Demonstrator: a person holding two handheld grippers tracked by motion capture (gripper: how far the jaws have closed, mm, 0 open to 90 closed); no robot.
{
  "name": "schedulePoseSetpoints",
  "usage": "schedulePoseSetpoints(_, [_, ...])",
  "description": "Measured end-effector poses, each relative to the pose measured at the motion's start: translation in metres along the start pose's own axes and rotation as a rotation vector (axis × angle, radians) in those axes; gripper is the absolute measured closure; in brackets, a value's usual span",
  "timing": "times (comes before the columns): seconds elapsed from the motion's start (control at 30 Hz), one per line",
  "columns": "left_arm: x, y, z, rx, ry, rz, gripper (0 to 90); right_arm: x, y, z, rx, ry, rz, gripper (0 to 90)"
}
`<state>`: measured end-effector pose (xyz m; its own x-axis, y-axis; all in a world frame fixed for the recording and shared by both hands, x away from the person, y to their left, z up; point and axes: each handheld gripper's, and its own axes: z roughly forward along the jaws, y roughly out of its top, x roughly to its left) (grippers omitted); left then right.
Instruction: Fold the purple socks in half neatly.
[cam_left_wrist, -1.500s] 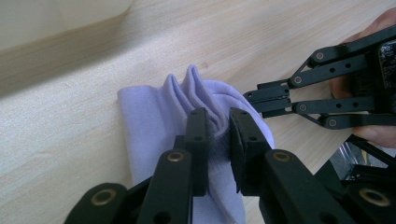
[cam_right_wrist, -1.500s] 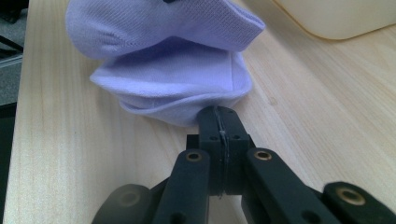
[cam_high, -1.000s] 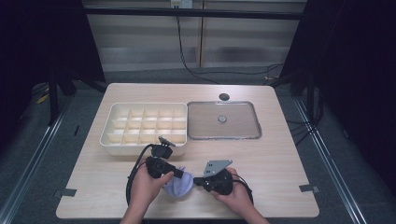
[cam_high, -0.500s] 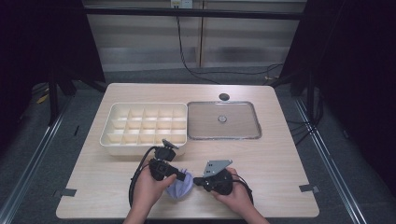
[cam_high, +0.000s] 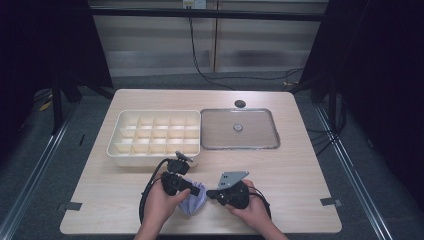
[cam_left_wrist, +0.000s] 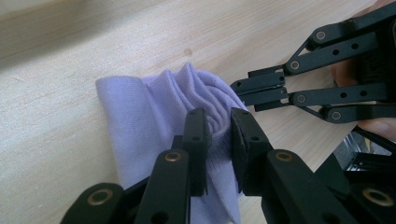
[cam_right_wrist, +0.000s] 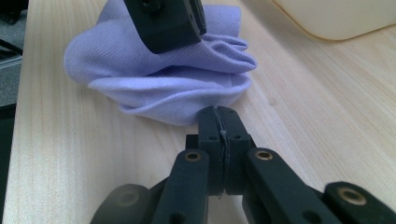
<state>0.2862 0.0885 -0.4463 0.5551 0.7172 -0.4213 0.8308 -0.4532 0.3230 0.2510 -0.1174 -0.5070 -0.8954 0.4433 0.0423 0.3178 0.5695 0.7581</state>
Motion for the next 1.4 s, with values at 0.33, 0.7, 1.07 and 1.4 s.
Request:
schedulePoseSetpoints(0.33, [-0.0029, -0.001, 0.0039, 0.009, -0.005, 0.003, 75.7, -0.0005, 0.0, -0.0001, 0.002, 0.002, 0.0, 89.0])
schedulePoseSetpoints(0.7, [-0.0044, -0.002, 0.0058, 0.018, -0.007, 0.01, 74.4, -0.0007, 0.0001, -0.0001, 0.003, 0.002, -0.002, 88.9])
schedulePoseSetpoints(1.07, [-0.0067, -0.001, 0.0062, 0.021, -0.01, 0.01, 73.1, -0.0015, -0.0002, -0.0001, 0.003, 0.007, -0.006, 88.8])
schedulePoseSetpoints(1.4, [-0.0096, 0.0014, -0.0014, 0.015, -0.016, 0.019, 70.7, -0.0008, 0.0001, 0.0003, -0.001, 0.003, 0.001, 88.8])
